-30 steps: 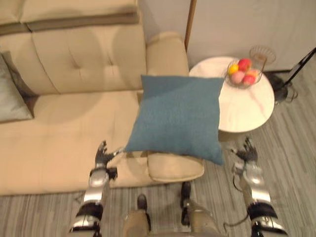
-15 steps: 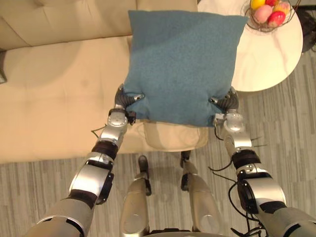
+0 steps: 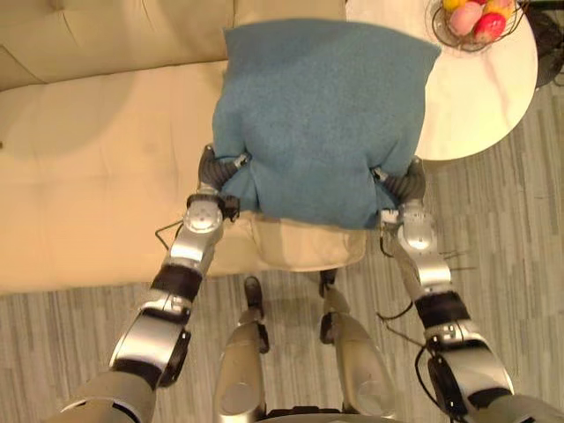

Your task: Pick up cushions and gather them together orderly.

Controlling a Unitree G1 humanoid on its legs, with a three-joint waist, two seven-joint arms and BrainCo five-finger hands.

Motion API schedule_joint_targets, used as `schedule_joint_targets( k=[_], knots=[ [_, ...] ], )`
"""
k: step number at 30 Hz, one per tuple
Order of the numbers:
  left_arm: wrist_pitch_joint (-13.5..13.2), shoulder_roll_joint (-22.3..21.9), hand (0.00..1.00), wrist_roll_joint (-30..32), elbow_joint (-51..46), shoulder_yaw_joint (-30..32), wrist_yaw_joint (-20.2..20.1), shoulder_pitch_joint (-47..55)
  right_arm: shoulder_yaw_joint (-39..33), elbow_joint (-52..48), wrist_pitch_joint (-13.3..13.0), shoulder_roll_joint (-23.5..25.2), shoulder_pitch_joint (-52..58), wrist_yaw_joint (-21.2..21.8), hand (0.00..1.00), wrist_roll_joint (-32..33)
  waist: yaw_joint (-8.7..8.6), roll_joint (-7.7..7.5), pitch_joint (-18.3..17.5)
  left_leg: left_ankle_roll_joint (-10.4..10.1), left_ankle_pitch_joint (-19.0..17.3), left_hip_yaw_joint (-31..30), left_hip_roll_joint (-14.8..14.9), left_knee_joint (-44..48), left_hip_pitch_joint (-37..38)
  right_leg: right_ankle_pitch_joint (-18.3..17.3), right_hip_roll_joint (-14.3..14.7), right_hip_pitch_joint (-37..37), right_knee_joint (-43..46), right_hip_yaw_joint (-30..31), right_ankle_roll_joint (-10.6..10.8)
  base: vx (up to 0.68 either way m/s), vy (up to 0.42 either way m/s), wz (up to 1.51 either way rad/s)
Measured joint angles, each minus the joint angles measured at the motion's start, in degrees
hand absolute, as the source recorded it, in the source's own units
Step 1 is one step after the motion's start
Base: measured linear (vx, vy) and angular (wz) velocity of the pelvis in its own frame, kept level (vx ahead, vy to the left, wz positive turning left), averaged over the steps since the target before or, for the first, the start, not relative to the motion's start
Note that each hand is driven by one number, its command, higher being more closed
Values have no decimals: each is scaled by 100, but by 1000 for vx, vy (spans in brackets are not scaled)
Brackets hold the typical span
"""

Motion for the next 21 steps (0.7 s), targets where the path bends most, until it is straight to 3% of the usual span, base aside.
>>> schedule_joint_targets(
  k=[2,9,12,16,18,19,20,21],
  knots=[
    [-1,-163,100,12,-337,1,-27,684,0,-343,0,29,546,159,100,-35,-16,10,-127,17,-12,0,-1,0,199,-51,17,228,-5,4,61,70,36,11],
    [0,-529,100,70,-1619,166,-308,3278,146,-1160,-133,529,2293,925,100,48,128,53,-1199,60,-185,114,5,-264,1053,-271,49,977,-88,104,182,39,36,-1],
    [-1,-623,100,69,-1929,338,-406,3699,311,-1193,-190,592,2433,1107,100,128,264,69,-1415,81,-197,309,-24,-292,1236,-265,20,1047,-56,289,191,-31,34,-27],
    [-18,-726,100,70,-2128,530,-419,3781,415,-1194,-200,644,2360,1192,100,245,322,77,-1438,166,-293,425,-86,67,1230,-245,-89,963,289,439,237,-94,61,-25],
    [-48,-744,100,71,-2132,547,-420,3750,415,-1196,-219,636,2275,1191,100,258,372,76,-1442,275,-341,465,-121,434,1066,-247,-156,701,731,578,464,-162,41,-17],
    [-79,-809,100,104,-2130,608,-451,3723,414,-1205,-226,611,2205,1190,100,255,343,158,-1437,393,-375,437,-38,497,980,-888,-208,503,1559,650,534,-220,9,36],
    [-83,-818,100,171,-2059,613,-483,3628,414,-1186,-226,612,2214,1182,100,253,325,143,-1439,430,-345,252,-96,617,943,-1764,-336,229,3300,690,298,-208,-34,61],
    [-85,-810,100,173,-2048,618,-492,3641,419,-1166,-225,622,2213,1182,100,250,325,146,-1438,425,-329,124,-111,672,958,-2027,-357,272,3888,717,432,-150,-51,98]
  ],
)
